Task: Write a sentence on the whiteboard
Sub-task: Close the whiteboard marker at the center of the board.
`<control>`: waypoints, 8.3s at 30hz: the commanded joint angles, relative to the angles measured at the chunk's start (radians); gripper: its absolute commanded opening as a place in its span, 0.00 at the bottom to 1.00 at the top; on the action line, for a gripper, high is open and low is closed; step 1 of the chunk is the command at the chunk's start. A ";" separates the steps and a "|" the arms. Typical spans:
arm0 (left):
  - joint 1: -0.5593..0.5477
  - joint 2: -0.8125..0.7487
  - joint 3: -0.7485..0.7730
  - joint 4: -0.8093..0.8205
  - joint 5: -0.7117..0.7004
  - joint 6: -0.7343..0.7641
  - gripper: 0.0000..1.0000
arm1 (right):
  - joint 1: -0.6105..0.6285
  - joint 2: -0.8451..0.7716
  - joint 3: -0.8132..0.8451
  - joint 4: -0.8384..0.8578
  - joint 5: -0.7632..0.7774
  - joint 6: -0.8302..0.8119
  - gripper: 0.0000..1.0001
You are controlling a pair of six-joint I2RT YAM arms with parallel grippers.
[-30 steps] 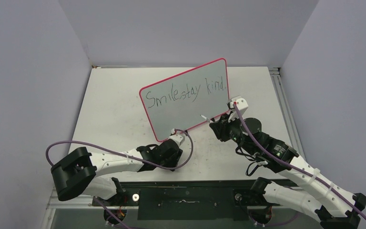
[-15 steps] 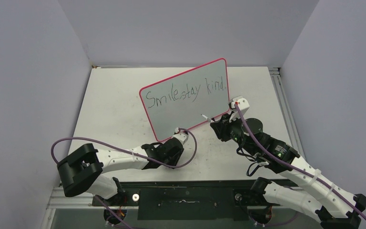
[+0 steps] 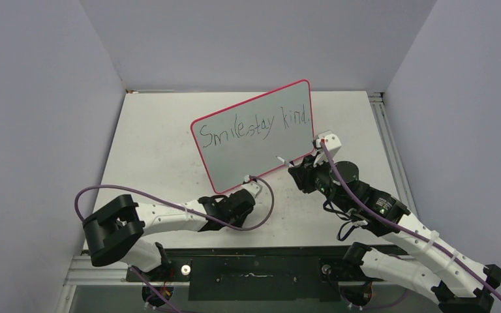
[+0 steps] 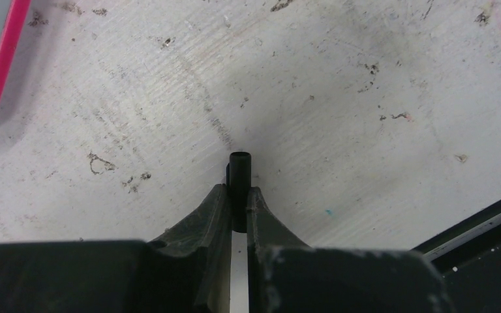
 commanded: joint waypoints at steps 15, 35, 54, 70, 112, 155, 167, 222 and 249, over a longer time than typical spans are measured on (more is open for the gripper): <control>0.135 -0.402 0.225 -0.189 0.159 0.321 0.00 | -0.209 0.220 0.255 -0.170 -0.348 -0.103 0.05; 0.121 -0.578 0.040 -0.031 0.448 0.587 0.00 | -0.395 0.382 0.196 -0.257 -1.162 -0.219 0.05; 0.093 -0.615 0.028 -0.021 0.438 0.599 0.00 | -0.348 0.392 0.195 -0.288 -1.196 -0.232 0.05; 0.086 -0.620 0.028 -0.024 0.438 0.604 0.00 | -0.331 0.402 0.198 -0.303 -1.164 -0.245 0.05; 0.061 -0.638 0.022 -0.012 0.458 0.614 0.00 | -0.309 0.428 0.192 -0.298 -1.191 -0.256 0.05; 0.049 -0.670 0.043 0.064 0.453 0.595 0.00 | -0.178 0.455 0.017 0.108 -1.276 -0.002 0.05; 0.047 -0.664 0.056 0.121 0.489 0.594 0.00 | -0.139 0.458 -0.027 0.201 -1.277 0.064 0.05; 0.047 -0.625 0.065 0.278 0.536 0.574 0.00 | -0.099 0.458 -0.092 0.339 -1.272 0.153 0.05; 0.080 -0.637 0.073 0.036 0.385 0.554 0.56 | -0.149 0.438 -0.018 0.087 -0.952 0.027 0.05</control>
